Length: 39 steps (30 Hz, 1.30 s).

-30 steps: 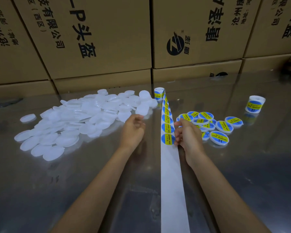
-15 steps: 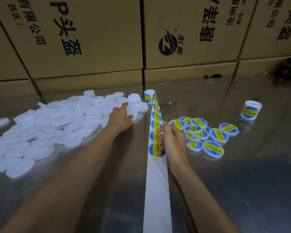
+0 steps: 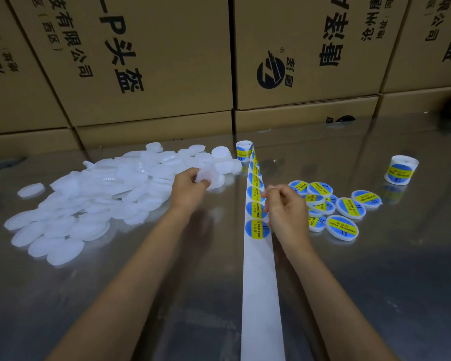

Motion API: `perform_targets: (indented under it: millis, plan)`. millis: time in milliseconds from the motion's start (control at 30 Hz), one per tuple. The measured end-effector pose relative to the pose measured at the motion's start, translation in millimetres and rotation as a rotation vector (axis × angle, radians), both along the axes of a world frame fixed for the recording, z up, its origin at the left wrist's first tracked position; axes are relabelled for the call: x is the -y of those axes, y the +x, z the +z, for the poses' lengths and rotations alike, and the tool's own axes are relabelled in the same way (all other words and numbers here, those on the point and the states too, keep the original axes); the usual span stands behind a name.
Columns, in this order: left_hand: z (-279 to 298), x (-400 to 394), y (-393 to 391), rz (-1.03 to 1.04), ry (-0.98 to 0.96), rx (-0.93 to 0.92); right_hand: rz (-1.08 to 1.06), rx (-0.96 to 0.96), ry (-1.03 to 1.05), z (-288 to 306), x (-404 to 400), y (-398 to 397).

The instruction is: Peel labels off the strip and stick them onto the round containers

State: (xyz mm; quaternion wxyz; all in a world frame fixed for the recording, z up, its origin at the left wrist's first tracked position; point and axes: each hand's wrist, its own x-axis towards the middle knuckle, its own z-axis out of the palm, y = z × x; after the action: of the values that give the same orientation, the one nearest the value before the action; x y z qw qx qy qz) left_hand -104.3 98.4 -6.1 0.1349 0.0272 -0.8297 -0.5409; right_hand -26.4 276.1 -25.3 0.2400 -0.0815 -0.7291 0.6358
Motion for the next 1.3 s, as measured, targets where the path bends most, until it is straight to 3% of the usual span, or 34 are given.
perform_targets:
  millis: [133, 233, 300, 500, 867, 1300]
  plan:
    - [-7, 4, 32, 0.005, 0.277, 0.105, 0.035, -0.038, 0.442, -3, 0, 7]
    - [-11, 5, 55, -0.019, 0.425, 0.171, 0.133, 0.123, 0.826, -11, -2, 14]
    - [-12, 3, 68, -0.03, 0.474, 0.194, 0.205, 0.214, 0.916, -14, -1, 19]
    - [-17, -3, 93, -0.088, 0.528, 0.16, 0.33, 0.173, 0.848, -10, 6, 33]
    - [-29, -4, 98, -0.251, 0.137, 0.034, 0.426, 0.112, 0.767, -4, 11, 41]
    - [-32, 0, 95, -0.229, 0.134, 0.075, 0.401, 0.09, 0.781, -6, 15, 38]
